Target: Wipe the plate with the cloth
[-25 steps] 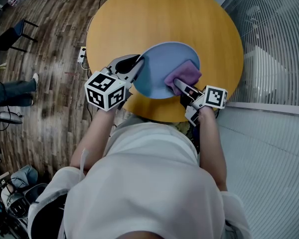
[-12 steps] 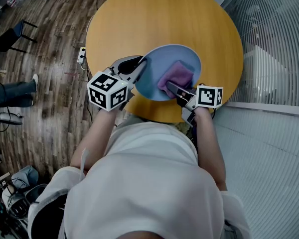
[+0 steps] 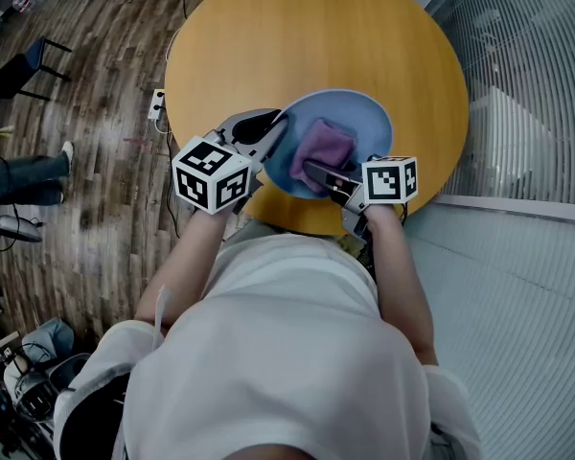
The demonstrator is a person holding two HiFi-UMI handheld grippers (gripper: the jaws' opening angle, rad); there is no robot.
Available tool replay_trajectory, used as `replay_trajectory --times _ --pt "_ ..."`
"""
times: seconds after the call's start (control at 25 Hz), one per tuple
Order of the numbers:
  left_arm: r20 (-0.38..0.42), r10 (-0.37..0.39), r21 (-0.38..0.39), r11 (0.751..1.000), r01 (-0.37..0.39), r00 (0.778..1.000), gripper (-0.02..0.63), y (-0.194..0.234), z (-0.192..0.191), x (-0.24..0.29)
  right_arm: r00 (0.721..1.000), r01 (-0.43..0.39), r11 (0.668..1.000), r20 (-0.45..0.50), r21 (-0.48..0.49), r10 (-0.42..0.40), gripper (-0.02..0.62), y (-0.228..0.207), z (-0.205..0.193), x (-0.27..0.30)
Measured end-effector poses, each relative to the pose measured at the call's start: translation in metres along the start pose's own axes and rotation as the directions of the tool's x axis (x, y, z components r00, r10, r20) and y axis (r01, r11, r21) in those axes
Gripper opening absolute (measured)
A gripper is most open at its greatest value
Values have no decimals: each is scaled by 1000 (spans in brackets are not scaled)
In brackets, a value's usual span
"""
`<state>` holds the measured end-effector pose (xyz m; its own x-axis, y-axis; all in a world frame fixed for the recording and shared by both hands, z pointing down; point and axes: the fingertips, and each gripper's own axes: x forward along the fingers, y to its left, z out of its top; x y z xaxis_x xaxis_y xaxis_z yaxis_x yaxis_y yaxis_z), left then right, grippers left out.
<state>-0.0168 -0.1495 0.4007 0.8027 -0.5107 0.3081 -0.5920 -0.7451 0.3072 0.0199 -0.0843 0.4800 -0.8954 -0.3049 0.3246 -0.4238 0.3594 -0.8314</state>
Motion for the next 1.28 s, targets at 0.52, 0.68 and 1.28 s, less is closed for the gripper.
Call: replay_trajectory --times 0.52,0.68,1.28 --pt "-15 -18 4 1000 18 1000 41 -9 -8 3 988 -62 997 -142 -53 54 87 22 -18 27" --pt "-11 -14 -5 1000 14 1000 41 -5 -6 1 991 -54 998 -124 -45 48 87 20 -15 26" --pt "8 9 -2 1000 -9 1000 41 15 2 0 999 -15 995 34 102 11 87 -21 1 -21"
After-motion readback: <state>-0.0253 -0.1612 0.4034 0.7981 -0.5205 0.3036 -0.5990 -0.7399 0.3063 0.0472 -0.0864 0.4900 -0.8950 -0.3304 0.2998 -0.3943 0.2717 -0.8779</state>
